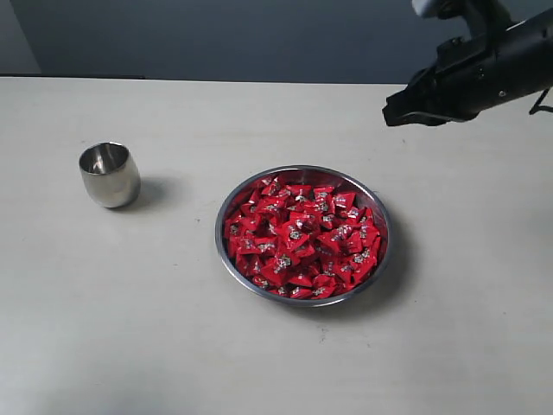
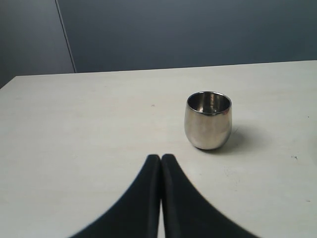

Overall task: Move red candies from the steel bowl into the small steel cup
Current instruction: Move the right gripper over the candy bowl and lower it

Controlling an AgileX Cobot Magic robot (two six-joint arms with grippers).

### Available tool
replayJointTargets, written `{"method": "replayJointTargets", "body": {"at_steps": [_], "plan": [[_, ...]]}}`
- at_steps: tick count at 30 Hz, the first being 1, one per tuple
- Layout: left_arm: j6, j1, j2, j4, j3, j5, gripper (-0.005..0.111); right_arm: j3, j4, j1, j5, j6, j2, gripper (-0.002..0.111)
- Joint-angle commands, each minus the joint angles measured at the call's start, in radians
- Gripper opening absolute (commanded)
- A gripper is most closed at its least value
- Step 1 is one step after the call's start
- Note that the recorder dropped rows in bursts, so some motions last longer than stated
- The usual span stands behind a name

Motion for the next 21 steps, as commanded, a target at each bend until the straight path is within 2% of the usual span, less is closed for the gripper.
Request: {"method": "replayJointTargets", "body": {"at_steps": [1, 10, 12, 16, 17, 21], "plan": [[-0.002, 0.001, -0.004, -0.002, 0.004, -0.002, 0.0, -0.012, -0.054, 0.055, 0.03, 0.032, 0.065, -0.001], [-0.002, 0.001, -0.004, -0.002, 0.004, -0.002, 0.0, -0.012, -0.205, 0.224, -0.039, 0.088, 0.131, 0.0], [-0.002, 0.001, -0.004, -0.002, 0.004, -0.002, 0.0, -0.012, -0.215, 0.235, -0.042, 0.123, 0.135, 0.008], [-0.002, 0.001, -0.004, -0.002, 0.004, -0.002, 0.0, -0.012, -0.222, 0.239, -0.054, 0.189, 0.135, 0.037], [-0.002, 0.001, -0.004, -0.002, 0.004, -0.002, 0.0, -0.012, -0.233, 0.239, -0.057, 0.208, 0.135, 0.041], [-0.002, 0.001, -0.004, -0.002, 0.004, -0.002, 0.0, -0.012, -0.355, 0.241, -0.07, 0.373, 0.15, 0.04]]}}
